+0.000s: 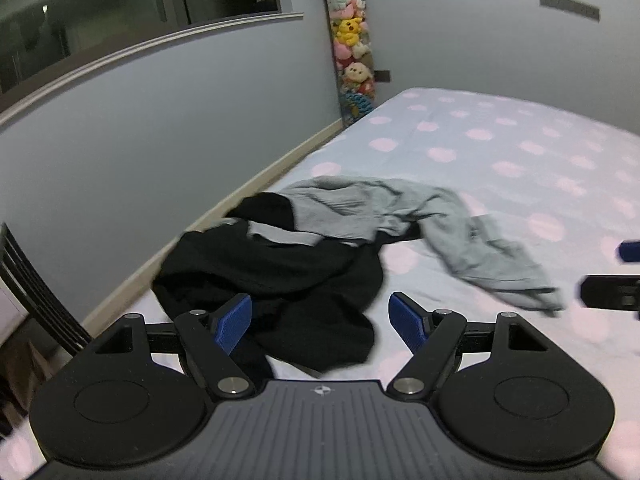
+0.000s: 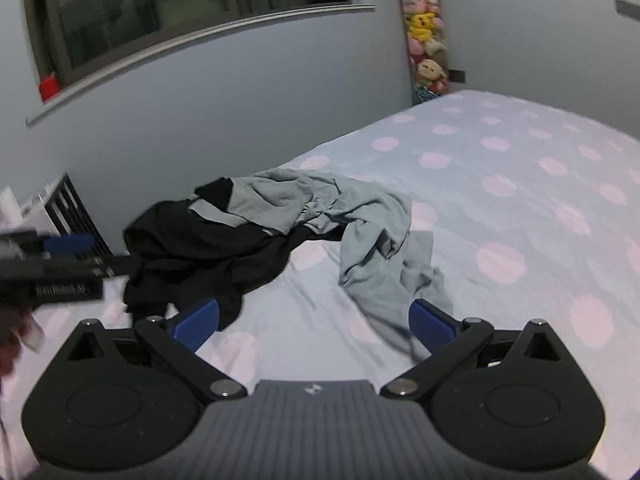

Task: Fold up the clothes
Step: 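Close the left gripper on the grey-and-black shirt while the right gripper grasps it too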

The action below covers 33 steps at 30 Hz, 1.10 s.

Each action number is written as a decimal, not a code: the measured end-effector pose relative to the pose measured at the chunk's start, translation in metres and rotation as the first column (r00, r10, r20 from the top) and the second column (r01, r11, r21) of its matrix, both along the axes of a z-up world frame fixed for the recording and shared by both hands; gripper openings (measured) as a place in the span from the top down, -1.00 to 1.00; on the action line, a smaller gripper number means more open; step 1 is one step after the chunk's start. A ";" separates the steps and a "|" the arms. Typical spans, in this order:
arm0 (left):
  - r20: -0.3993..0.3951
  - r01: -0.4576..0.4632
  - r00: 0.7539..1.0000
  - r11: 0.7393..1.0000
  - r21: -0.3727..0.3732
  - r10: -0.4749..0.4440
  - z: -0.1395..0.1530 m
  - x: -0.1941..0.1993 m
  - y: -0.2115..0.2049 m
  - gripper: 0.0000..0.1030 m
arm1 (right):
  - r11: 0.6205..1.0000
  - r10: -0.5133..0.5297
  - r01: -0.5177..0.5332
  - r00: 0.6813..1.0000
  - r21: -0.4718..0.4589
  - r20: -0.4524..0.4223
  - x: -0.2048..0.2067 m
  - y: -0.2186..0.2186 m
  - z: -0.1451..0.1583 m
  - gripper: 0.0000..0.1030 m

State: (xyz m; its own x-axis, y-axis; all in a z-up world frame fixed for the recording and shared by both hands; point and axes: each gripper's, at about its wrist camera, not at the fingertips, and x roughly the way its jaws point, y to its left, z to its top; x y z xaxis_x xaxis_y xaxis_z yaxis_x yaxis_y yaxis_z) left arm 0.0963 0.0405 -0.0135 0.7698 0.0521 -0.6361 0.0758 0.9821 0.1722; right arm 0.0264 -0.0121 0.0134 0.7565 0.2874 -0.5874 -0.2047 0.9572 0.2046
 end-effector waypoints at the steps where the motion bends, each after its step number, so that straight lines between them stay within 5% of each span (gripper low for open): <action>1: -0.017 0.003 1.000 1.000 -0.030 -0.003 -0.003 0.009 0.007 -0.45 | 1.000 0.005 -0.006 1.000 -0.011 -0.004 0.007 0.001 -0.003 -0.98; 5: -0.083 -0.059 0.996 0.976 -0.207 0.043 -0.017 0.042 0.036 -0.45 | 0.999 0.023 -0.021 0.999 0.040 -0.032 0.043 0.003 -0.015 -0.98; 10: -0.083 -0.058 0.995 0.991 -0.121 0.048 -0.035 0.081 0.047 -0.45 | 0.995 0.100 -0.101 0.993 -0.015 -0.063 0.094 0.024 -0.029 -0.98; 13: -0.089 -0.082 0.993 0.991 -0.103 0.073 -0.043 0.107 0.055 -0.45 | 0.978 0.157 -0.168 0.983 -0.122 -0.091 0.125 0.045 -0.037 -0.98; 16: -0.101 -0.077 0.993 0.993 -0.085 0.069 -0.053 0.132 0.062 -0.45 | 0.963 0.179 -0.181 0.983 -0.200 -0.029 0.147 0.061 -0.045 -0.98; 21: -0.103 -0.078 0.993 0.982 -0.171 0.061 -0.069 0.164 0.077 -0.30 | 0.959 0.191 -0.175 0.980 -0.223 0.055 0.194 0.082 -0.057 -0.98; 25: -0.129 -0.087 0.990 0.975 -0.205 0.061 -0.083 0.184 0.084 -0.12 | 0.967 0.202 -0.194 0.979 -0.167 0.033 0.232 0.090 -0.071 -0.93; 31: -0.090 -0.061 0.995 0.986 -0.155 0.047 -0.094 0.191 0.078 0.16 | 0.953 0.241 -0.243 0.970 -0.180 -0.036 0.269 0.107 -0.095 -0.28; 33: -0.071 -0.024 0.997 0.989 -0.147 0.013 -0.091 0.190 0.075 0.48 | 0.958 0.225 -0.228 0.974 -0.173 -0.032 0.271 0.107 -0.095 -0.03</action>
State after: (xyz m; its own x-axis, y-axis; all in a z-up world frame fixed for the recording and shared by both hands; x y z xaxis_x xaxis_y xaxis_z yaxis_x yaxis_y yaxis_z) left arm 0.2865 0.1151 -0.1049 0.7231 -0.0329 -0.6900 0.0642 0.9977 0.0197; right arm 0.2973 0.0954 -0.0812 0.6758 0.3428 -0.6525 -0.4189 0.9071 0.0427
